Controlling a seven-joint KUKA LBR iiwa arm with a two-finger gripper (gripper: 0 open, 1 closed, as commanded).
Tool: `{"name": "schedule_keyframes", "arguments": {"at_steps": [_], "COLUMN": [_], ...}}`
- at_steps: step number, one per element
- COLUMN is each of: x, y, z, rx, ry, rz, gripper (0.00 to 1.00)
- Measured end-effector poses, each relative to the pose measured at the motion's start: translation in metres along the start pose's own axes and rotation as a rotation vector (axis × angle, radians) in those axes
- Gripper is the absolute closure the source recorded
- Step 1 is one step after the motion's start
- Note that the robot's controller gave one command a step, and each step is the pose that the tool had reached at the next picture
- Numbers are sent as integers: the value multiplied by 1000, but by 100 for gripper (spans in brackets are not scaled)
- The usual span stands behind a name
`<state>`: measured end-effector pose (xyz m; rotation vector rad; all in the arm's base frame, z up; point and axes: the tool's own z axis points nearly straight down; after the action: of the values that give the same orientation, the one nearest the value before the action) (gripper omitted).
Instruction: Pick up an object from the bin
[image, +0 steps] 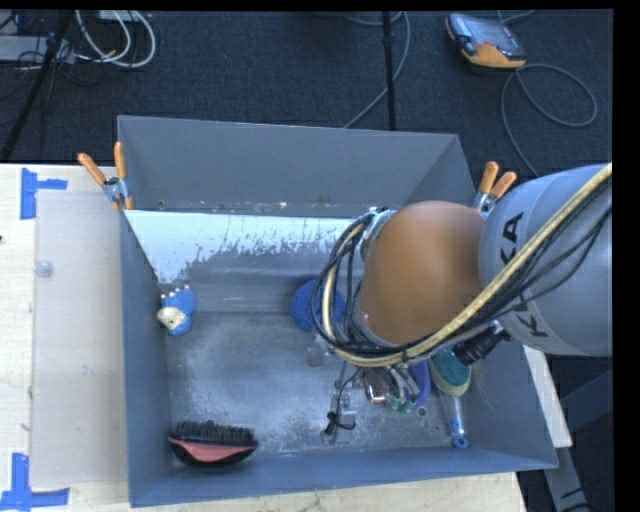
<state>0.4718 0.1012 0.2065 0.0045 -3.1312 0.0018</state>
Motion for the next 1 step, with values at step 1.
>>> {"name": "schedule_keyframes", "arguments": {"at_steps": [1], "x": [-1], "y": [-1], "z": [-4], "rx": [-1], "ry": [-7], "rz": [3], "gripper": [0]}}
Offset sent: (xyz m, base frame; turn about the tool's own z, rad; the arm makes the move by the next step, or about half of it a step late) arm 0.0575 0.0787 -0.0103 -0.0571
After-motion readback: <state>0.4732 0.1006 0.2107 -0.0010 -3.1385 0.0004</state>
